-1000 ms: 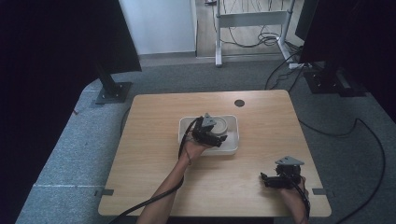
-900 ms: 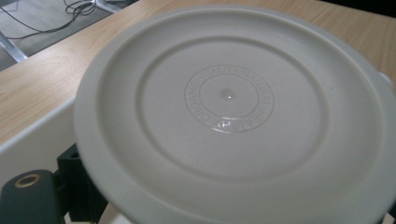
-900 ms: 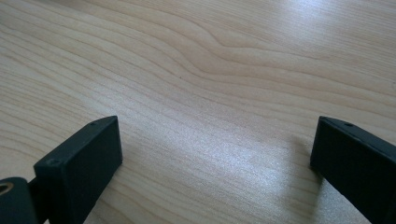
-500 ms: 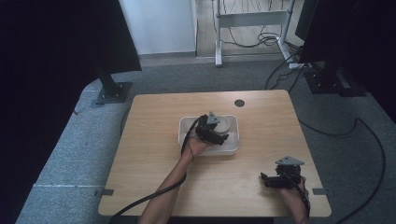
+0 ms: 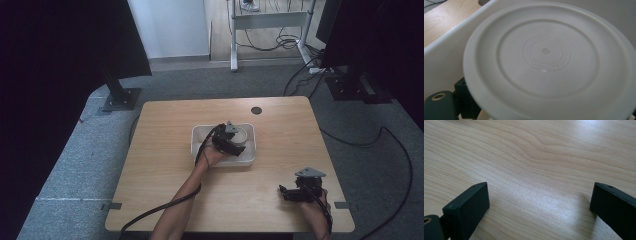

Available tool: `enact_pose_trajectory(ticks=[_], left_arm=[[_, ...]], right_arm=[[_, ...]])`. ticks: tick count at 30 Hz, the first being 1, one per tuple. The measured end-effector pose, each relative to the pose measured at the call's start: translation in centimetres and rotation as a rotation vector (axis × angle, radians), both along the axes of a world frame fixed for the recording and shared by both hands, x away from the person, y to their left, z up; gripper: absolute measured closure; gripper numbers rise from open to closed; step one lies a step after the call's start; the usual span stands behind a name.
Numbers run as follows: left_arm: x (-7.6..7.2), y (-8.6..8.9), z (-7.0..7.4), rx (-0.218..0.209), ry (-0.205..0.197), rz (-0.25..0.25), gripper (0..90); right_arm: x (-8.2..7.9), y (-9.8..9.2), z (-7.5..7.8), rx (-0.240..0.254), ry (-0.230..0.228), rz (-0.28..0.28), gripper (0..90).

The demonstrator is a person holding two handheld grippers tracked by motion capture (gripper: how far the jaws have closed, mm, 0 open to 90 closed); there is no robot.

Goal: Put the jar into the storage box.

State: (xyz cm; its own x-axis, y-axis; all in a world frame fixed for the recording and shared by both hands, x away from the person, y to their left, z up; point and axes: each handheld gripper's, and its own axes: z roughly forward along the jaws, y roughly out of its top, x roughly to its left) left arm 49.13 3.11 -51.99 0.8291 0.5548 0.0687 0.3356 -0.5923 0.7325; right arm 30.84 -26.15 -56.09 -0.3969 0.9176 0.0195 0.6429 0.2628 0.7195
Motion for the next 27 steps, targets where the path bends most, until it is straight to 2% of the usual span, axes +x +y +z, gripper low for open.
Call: enact_pose_trajectory(ticks=[7,11,15,19,24,27], left_arm=[[0.1,0.2,0.0,0.004,0.015,0.010,7.9],[0.0,0.1,0.1,0.007,0.007,0.010,5.9],[0.0,0.2,0.3,-0.008,0.000,0.014,5.9],[-0.2,0.3,1.3,-0.030,-0.021,0.020,5.9],[-0.3,0.4,2.1,-0.027,-0.031,0.026,5.6],[-0.5,0.5,2.6,-0.042,-0.036,0.040,5.7]], right_arm=[[0.0,0.0,0.0,0.000,0.000,0.000,2.0],[0.0,0.0,0.0,0.000,0.000,0.000,2.0],[0.0,0.0,0.0,0.000,0.000,0.000,1.9],[0.0,0.0,0.0,0.000,0.000,0.000,2.0],[0.0,0.0,0.0,0.000,0.000,0.000,2.0],[0.0,0.0,0.0,0.000,0.000,-0.001,2.0]])
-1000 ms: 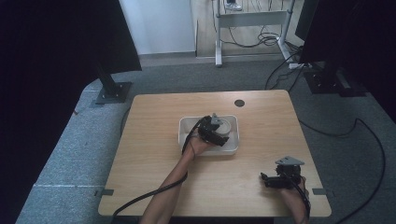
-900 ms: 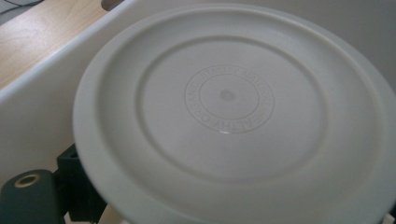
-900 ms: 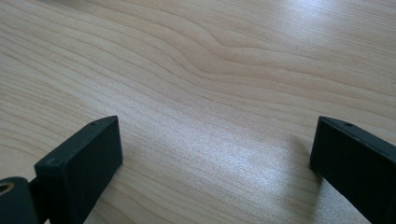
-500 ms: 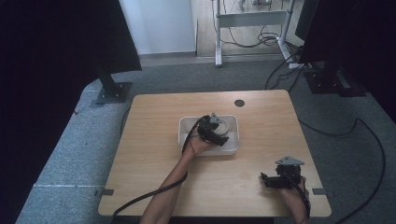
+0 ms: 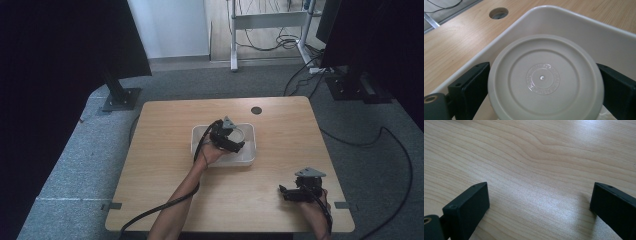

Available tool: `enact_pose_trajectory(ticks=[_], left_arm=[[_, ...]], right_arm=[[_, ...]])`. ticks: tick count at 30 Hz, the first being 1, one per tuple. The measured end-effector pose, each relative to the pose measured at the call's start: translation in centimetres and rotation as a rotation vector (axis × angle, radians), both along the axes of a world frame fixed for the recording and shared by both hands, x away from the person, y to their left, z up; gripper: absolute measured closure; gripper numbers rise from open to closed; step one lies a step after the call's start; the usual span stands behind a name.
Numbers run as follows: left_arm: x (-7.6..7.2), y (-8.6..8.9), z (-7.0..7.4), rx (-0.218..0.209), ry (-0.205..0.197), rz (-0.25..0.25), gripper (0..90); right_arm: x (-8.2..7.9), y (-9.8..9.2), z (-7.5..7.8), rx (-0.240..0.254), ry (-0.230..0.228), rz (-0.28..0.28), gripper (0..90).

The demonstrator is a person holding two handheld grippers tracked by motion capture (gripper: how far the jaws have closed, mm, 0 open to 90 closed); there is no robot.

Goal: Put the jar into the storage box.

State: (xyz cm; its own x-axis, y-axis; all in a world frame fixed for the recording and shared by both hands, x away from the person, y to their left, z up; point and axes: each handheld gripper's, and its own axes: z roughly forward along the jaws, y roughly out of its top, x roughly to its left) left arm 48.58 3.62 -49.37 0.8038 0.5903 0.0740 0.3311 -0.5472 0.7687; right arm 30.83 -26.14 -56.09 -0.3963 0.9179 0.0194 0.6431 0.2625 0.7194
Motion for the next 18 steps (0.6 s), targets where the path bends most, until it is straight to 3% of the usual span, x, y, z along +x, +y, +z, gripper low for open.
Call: enact_pose_trajectory(ticks=[18], left_arm=[[-1.2,1.2,1.6,-0.043,-0.015,0.005,6.0]], right_arm=[[0.0,0.0,0.0,0.000,0.000,0.000,1.9]])
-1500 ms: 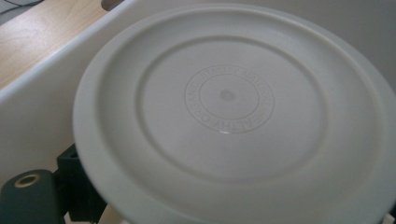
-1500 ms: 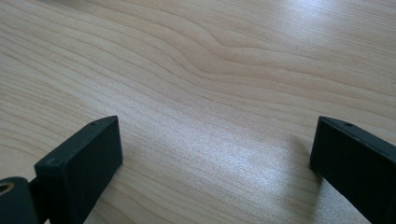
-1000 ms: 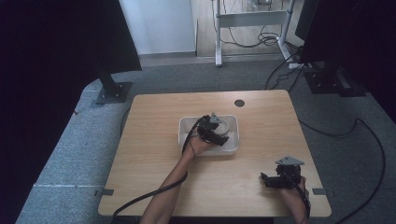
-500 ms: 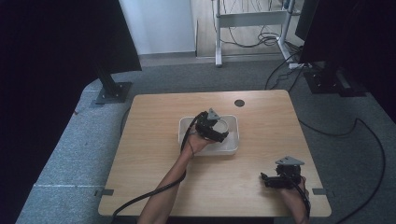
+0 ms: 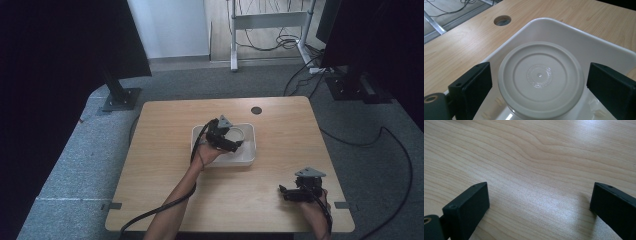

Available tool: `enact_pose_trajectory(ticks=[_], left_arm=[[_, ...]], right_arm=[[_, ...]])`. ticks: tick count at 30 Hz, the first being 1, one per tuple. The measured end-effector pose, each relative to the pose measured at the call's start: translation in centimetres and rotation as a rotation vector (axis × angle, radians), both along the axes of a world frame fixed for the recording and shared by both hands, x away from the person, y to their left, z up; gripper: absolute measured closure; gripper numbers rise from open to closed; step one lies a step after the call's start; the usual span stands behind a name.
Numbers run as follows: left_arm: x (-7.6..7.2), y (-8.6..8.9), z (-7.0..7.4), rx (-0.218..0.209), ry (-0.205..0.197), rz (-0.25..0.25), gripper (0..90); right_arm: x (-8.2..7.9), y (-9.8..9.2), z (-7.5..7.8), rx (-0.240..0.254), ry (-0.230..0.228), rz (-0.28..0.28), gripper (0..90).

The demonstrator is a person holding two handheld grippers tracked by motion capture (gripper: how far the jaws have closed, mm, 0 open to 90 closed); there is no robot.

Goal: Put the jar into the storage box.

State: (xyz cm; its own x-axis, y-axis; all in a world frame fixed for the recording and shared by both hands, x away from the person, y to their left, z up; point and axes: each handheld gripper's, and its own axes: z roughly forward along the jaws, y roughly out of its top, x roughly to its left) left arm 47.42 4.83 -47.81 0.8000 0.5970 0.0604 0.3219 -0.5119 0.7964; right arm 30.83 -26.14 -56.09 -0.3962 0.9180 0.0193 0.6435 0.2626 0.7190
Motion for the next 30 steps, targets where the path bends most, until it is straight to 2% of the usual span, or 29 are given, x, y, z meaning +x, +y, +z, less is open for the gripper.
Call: enact_pose_trajectory(ticks=[15,23,30], left_arm=[[-1.7,1.5,1.4,-0.038,-0.012,0.000,6.1],[-2.9,2.3,1.8,-0.067,-0.021,-0.018,6.2],[-3.7,2.7,2.1,-0.073,-0.029,-0.037,6.2]], right_arm=[[0.0,0.0,0.0,0.000,0.000,-0.001,1.9],[0.0,0.0,0.0,-0.001,0.000,-0.001,1.9],[0.0,0.0,0.0,-0.001,0.000,-0.001,1.9]])
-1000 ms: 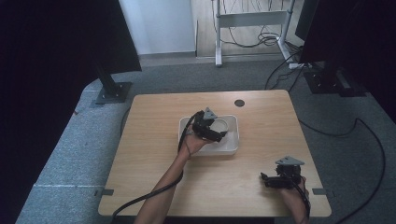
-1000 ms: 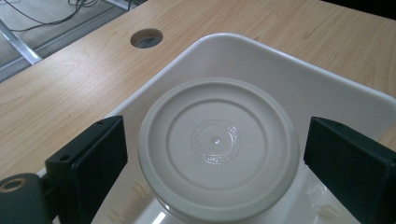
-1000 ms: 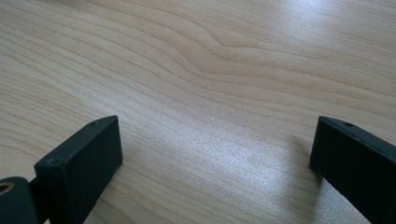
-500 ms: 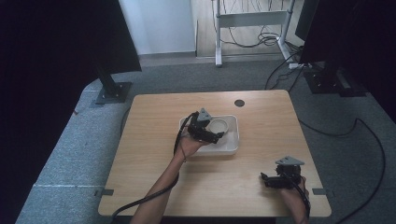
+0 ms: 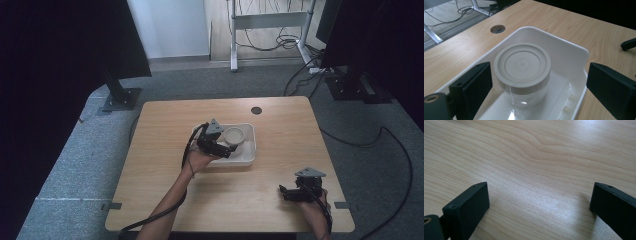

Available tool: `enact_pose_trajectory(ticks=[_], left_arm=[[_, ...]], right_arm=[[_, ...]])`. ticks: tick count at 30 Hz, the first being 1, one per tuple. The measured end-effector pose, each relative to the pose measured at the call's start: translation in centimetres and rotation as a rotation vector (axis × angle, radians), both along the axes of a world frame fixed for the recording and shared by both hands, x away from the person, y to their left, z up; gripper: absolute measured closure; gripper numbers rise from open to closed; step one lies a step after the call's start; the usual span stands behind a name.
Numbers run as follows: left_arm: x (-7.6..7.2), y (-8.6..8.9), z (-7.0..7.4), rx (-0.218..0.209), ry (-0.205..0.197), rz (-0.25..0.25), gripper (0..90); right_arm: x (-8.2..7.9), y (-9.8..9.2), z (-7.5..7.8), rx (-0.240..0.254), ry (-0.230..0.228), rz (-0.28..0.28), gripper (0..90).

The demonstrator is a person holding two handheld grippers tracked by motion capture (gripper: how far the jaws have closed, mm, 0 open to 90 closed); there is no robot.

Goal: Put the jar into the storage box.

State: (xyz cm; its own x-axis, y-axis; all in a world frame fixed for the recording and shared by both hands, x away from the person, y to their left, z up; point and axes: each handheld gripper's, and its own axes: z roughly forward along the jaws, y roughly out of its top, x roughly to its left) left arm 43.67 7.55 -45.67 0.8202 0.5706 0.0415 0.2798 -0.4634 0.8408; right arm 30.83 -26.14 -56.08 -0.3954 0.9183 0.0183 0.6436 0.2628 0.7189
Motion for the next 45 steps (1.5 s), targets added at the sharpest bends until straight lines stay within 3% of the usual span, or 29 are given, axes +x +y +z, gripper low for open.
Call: enact_pose_trajectory(ticks=[26,45], left_arm=[[-2.5,2.9,0.3,-0.032,0.002,-0.014,6.3],[-4.3,5.4,-0.4,-0.070,0.004,-0.001,6.3]], right_arm=[[0.0,0.0,0.0,0.000,0.000,-0.001,2.1],[0.0,0.0,0.0,-0.001,-0.001,-0.003,2.2]])
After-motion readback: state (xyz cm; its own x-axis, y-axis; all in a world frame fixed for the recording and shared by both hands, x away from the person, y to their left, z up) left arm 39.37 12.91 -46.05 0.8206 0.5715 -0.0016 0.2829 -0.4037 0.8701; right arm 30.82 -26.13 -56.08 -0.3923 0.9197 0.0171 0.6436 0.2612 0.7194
